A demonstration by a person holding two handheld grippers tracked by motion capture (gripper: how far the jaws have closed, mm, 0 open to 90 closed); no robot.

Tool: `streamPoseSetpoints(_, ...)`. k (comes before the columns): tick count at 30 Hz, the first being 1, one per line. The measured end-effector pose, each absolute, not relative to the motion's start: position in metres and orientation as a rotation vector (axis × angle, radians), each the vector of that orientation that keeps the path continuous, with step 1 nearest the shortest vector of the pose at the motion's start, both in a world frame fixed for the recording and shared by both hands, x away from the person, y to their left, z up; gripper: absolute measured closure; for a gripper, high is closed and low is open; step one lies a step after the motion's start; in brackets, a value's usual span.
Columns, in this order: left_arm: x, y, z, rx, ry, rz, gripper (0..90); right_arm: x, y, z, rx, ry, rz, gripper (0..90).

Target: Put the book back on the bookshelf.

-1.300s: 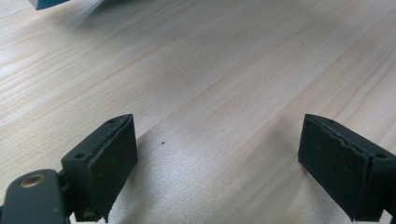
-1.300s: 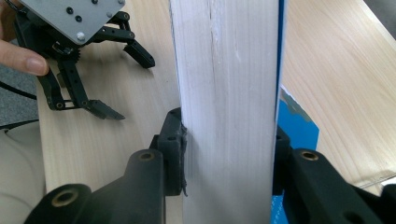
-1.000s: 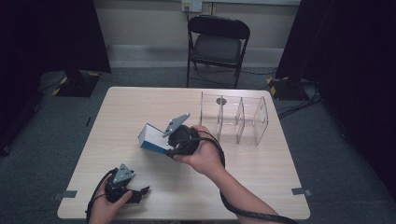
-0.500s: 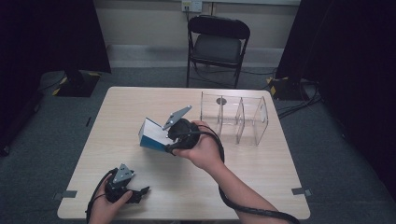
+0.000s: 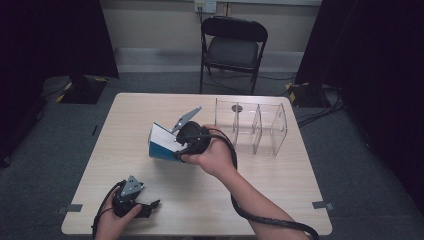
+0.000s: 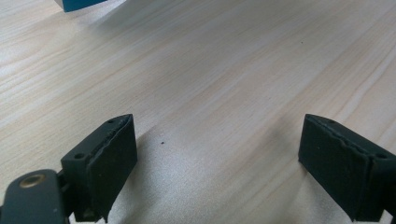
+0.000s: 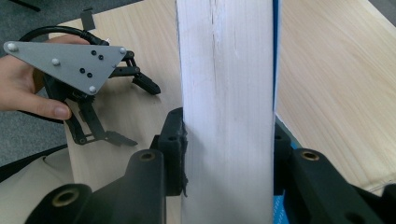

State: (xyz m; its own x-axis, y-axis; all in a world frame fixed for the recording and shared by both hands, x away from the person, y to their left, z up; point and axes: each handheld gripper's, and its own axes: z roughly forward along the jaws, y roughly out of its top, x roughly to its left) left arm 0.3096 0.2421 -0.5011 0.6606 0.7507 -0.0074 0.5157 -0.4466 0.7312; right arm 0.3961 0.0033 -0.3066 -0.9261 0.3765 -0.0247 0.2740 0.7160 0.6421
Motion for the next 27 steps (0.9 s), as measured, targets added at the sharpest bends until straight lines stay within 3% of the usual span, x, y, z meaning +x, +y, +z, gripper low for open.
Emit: streamPoseSetpoints(27,0.31,0.242,-0.501,2.148,0.967,0.414,11.3,0.402,0.001,-0.291,0.578,2.804,1.021,61.0)
